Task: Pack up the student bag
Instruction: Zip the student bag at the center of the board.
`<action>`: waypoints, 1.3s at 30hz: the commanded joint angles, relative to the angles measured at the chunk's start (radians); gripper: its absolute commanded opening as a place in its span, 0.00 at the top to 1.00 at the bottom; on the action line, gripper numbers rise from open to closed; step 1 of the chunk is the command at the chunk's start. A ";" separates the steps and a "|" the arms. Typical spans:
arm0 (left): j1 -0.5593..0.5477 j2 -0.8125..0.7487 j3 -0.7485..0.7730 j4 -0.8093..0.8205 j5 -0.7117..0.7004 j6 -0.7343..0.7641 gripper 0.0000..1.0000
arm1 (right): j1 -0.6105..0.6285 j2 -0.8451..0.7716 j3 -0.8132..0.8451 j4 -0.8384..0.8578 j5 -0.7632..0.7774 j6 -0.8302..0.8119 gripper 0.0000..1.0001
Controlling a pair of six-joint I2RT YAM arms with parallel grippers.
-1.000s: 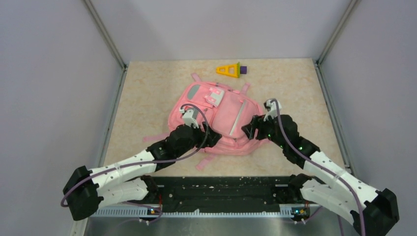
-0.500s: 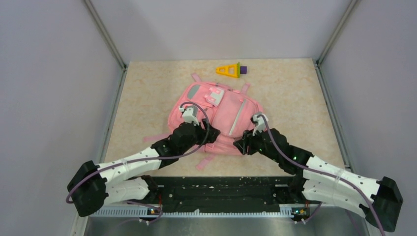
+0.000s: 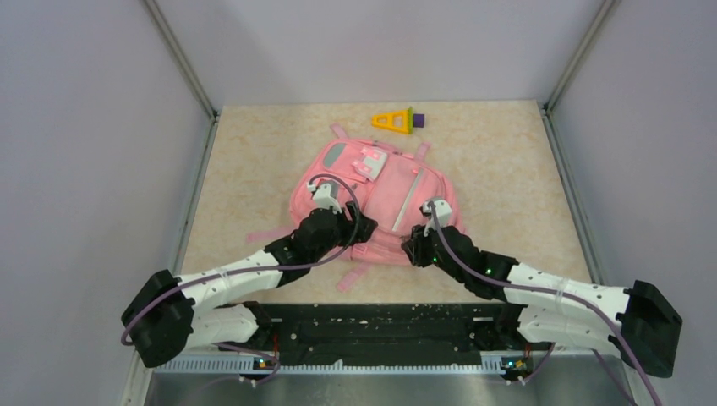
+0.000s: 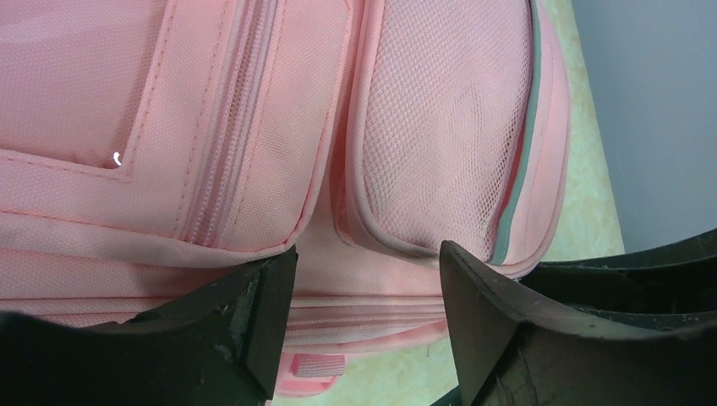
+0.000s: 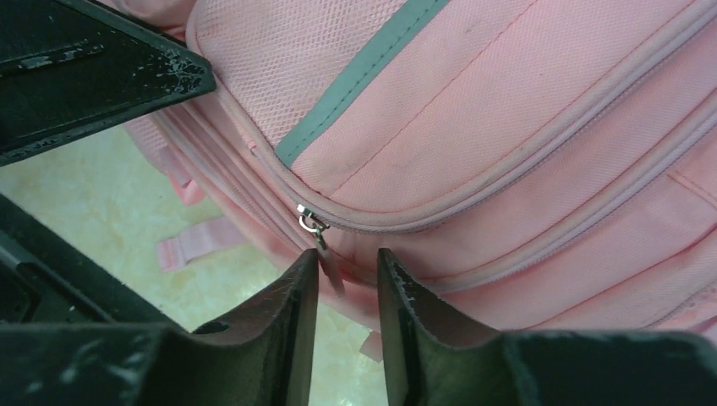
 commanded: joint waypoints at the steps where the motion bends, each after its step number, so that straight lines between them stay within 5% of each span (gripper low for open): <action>1: 0.041 0.021 -0.032 0.077 -0.054 0.011 0.32 | 0.041 0.031 0.006 0.057 0.171 -0.026 0.73; 6: 0.121 0.001 -0.103 0.097 -0.016 -0.008 0.32 | 0.042 0.034 0.004 0.026 0.247 -0.030 1.00; 13: 0.248 -0.010 -0.152 0.144 0.059 0.085 0.32 | -0.004 0.055 0.027 -0.058 0.403 -0.069 1.00; 25: 0.389 0.315 0.026 0.358 0.161 0.364 0.33 | -0.370 0.234 0.161 0.157 0.100 -0.274 1.00; 29: 0.404 0.399 0.119 0.370 0.177 0.403 0.33 | -0.429 0.359 0.275 0.141 0.049 -0.317 1.00; 33: 0.397 0.386 0.187 0.359 0.349 0.513 0.33 | -0.431 0.412 0.314 0.126 -0.076 -0.334 1.00; 39: 0.265 0.303 0.212 0.362 0.340 0.792 0.32 | -0.431 0.398 0.292 0.115 -0.084 -0.309 1.00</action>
